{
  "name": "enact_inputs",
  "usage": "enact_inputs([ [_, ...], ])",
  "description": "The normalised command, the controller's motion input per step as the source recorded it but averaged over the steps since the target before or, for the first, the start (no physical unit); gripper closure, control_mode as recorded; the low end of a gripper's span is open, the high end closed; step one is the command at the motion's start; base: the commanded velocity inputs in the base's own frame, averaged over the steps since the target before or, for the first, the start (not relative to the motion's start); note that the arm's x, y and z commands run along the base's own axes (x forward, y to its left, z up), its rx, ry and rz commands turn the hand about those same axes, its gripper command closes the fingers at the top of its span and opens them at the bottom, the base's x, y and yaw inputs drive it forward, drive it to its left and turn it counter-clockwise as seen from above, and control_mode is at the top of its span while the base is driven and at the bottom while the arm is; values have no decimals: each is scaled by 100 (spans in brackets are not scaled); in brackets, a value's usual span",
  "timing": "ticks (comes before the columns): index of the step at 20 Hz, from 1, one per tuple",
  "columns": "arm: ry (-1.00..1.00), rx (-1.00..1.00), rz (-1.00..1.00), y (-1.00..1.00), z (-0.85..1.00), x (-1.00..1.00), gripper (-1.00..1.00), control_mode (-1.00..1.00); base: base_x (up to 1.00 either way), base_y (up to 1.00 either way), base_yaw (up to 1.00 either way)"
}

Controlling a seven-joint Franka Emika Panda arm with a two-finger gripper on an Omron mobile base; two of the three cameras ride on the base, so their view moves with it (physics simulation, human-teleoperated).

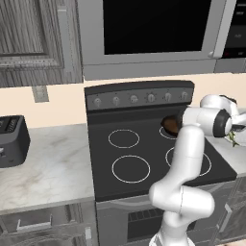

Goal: Place the fish on the plate and place the avocado on the same plate.

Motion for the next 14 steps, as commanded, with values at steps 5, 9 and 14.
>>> enact_inputs([
  [5, -2, 2, 6, -58, 18, 0, -100, -100, 0, 0, 0],
  [9, -10, 1, 0, -54, 0, 31, -100, -100, 0, 0, 0],
  [14, -12, 2, 1, -25, 42, -15, -100, -100, 0, 0, 0],
])
